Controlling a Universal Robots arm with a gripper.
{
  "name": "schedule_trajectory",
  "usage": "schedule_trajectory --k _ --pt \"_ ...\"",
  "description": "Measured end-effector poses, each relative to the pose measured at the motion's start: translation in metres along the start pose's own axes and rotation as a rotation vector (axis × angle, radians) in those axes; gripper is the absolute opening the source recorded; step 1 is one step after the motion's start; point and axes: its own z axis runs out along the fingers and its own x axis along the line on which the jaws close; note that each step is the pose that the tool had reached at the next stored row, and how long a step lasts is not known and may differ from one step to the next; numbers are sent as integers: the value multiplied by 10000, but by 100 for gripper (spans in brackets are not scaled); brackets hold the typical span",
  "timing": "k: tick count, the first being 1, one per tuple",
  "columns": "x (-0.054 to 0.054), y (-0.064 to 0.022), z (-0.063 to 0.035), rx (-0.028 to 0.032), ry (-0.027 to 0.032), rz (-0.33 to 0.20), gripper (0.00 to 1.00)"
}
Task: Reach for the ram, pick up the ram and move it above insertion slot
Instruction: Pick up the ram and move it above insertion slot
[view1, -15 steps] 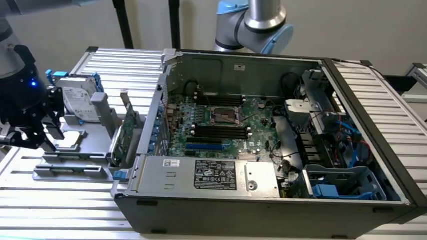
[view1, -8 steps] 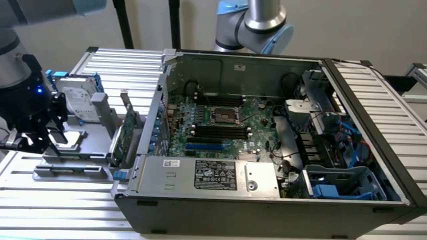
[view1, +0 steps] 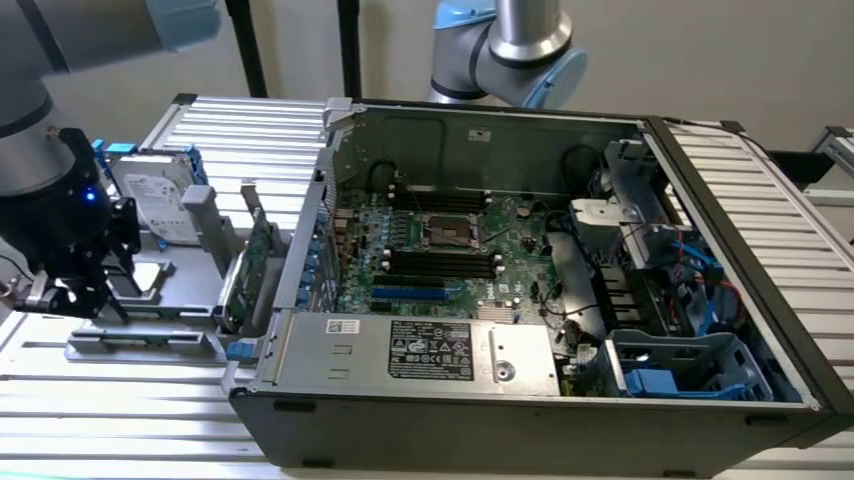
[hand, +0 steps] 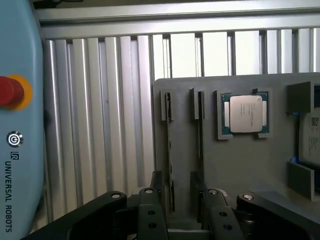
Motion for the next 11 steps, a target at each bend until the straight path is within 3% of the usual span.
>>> schedule_trajectory --k 11 --pt "3 -12 200 -1 12 -297 36"
